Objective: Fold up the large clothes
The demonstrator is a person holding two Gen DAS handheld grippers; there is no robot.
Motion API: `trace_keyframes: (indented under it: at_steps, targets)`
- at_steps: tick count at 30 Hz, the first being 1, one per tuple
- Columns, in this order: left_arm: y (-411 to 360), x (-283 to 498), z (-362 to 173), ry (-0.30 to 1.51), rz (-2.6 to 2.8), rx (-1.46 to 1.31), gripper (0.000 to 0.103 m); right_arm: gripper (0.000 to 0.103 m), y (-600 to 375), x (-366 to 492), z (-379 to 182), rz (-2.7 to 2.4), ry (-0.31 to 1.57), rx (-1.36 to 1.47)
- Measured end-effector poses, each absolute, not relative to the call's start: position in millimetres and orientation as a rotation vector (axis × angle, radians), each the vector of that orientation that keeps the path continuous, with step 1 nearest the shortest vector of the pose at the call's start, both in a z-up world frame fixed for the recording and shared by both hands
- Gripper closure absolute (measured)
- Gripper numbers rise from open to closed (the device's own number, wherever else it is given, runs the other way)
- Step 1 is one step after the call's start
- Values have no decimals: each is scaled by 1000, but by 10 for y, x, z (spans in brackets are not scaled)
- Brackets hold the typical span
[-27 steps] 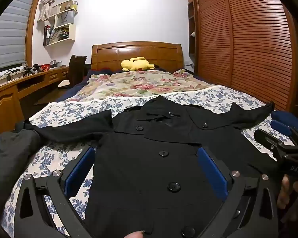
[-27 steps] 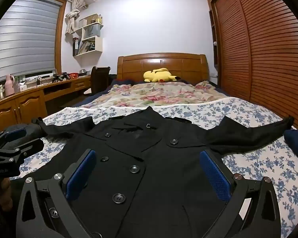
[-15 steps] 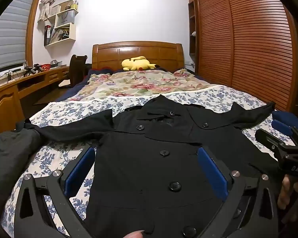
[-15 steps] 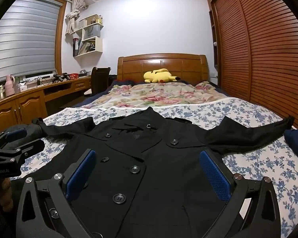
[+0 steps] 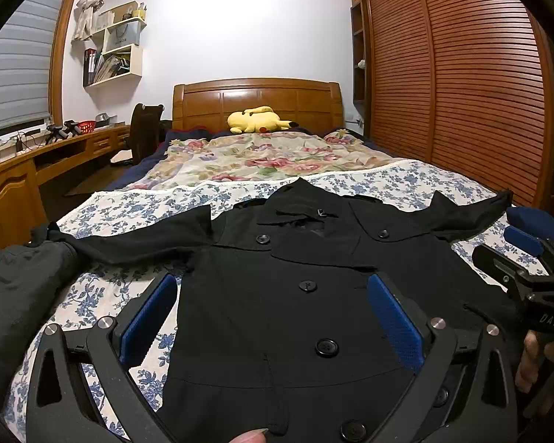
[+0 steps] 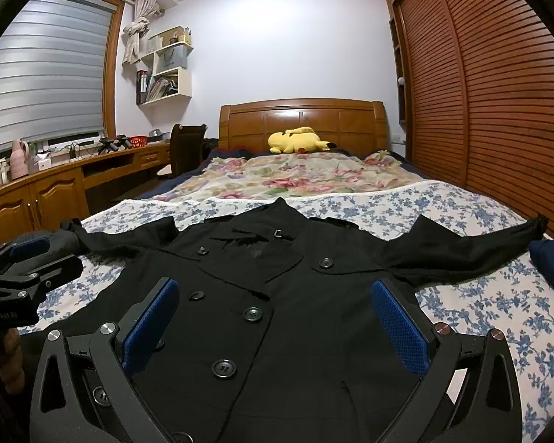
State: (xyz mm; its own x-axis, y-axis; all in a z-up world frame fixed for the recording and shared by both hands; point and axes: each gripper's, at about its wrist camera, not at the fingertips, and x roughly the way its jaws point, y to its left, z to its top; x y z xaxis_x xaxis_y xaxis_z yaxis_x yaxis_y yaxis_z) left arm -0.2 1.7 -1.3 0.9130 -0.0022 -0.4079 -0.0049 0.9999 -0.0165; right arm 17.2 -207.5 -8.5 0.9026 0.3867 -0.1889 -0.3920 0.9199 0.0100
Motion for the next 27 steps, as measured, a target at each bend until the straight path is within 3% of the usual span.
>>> trace_keyframes:
  at_steps: [27]
  targets:
    - [11,-9,-11,416,3,-14,0,0,-2075,181,-89,399,194,-22]
